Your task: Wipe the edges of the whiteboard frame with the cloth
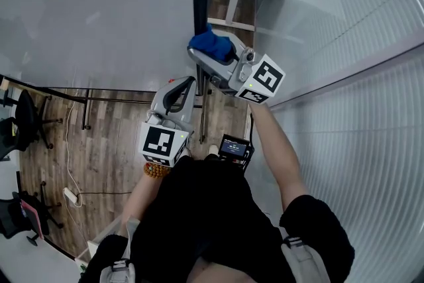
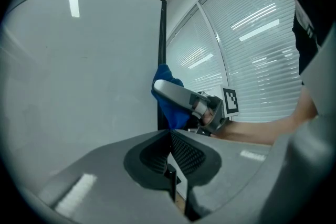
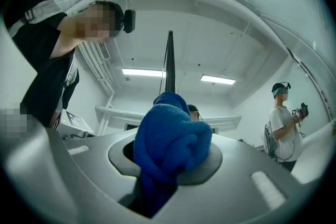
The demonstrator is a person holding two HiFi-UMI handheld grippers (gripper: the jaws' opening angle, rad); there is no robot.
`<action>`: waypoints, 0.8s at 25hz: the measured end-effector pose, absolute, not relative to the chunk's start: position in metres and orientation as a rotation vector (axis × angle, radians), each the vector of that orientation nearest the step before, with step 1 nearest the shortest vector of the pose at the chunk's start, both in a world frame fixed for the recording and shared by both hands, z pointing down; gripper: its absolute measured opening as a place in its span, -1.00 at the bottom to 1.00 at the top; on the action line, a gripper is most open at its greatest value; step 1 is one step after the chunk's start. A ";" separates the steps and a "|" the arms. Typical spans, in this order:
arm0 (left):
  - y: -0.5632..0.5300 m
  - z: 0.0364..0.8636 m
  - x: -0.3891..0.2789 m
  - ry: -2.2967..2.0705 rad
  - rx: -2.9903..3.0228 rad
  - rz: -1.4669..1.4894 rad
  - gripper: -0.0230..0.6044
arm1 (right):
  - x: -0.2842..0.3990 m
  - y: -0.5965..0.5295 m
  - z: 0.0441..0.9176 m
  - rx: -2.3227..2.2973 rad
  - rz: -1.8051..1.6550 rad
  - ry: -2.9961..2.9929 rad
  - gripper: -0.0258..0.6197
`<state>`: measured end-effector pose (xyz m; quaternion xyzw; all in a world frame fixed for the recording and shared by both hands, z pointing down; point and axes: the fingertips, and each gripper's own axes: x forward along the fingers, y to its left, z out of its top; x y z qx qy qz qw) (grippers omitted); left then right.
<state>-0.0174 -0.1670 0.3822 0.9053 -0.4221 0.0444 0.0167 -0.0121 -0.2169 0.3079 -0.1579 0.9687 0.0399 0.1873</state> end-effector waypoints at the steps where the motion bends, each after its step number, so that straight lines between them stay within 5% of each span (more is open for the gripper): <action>1: -0.167 0.382 -0.018 -1.312 2.811 0.138 -0.93 | -0.013 -0.217 0.309 -0.444 0.112 2.733 -0.50; 20: -0.170 0.382 -0.026 -1.305 2.806 0.122 -0.93 | -0.021 -0.216 0.348 -0.494 0.091 2.833 -0.51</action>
